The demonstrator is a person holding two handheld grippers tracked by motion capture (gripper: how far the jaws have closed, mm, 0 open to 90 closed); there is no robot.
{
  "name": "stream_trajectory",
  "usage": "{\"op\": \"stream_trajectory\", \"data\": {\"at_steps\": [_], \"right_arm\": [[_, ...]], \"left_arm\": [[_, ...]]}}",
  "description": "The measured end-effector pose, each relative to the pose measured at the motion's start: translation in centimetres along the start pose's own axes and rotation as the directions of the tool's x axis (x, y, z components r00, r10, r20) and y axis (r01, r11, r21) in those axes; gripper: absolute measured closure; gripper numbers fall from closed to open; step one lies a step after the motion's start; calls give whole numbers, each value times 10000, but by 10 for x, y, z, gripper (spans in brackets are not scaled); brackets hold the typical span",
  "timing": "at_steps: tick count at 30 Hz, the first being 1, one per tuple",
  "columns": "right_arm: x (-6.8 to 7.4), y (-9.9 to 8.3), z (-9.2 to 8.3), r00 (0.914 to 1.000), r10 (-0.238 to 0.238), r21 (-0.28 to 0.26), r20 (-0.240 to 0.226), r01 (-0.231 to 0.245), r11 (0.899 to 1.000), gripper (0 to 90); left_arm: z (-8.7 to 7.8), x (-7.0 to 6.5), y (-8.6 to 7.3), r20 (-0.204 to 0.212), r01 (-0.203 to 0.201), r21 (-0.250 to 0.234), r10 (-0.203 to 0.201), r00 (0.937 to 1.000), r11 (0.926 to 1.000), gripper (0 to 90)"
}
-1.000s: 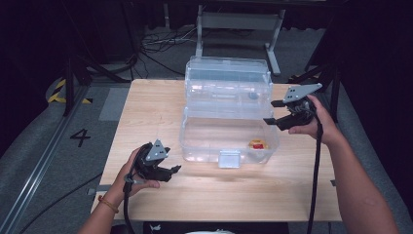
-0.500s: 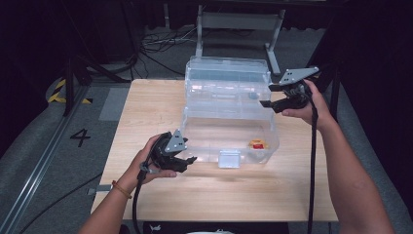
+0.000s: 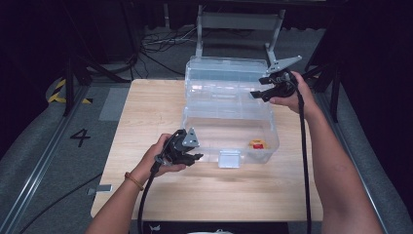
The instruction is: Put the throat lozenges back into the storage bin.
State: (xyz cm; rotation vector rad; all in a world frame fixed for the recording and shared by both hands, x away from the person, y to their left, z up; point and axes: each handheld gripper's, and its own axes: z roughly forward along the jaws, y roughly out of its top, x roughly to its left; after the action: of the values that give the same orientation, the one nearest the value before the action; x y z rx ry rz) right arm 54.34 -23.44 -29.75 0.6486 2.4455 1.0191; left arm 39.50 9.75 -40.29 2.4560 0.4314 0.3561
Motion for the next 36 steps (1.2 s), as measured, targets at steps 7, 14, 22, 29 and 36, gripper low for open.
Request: {"op": "stream_trajectory", "data": {"at_steps": [7, 14, 22, 29, 36], "right_arm": [[-7, 3, 17, 9998, 50, 599, -214, -37, 9982, 552], [-2, 11, 24, 9968, -385, 624, -696, 428, 9971, 685], [-6, 20, 23, 9857, -532, 981, -1598, 695, 9927, 785], [-11, 23, 26, 9764, -810, 1148, -2004, 1055, 9878, 814], [-2, 29, 26, 9744, -1507, 1563, -1666, 1770, 9717, 837]], "left_arm": [[3, 4, 3, -21, -220, 51, 220, 9998, 9997, 699], [9, 4, 7, 257, -173, 63, 172, 9995, 9998, 711], [12, 1, 10, 268, -202, -194, 207, 9994, 9996, 719], [12, 3, 10, 420, -99, -298, 111, 9991, 9995, 725], [14, 7, 9, 803, 84, -475, -46, 9968, 9988, 733]]}}
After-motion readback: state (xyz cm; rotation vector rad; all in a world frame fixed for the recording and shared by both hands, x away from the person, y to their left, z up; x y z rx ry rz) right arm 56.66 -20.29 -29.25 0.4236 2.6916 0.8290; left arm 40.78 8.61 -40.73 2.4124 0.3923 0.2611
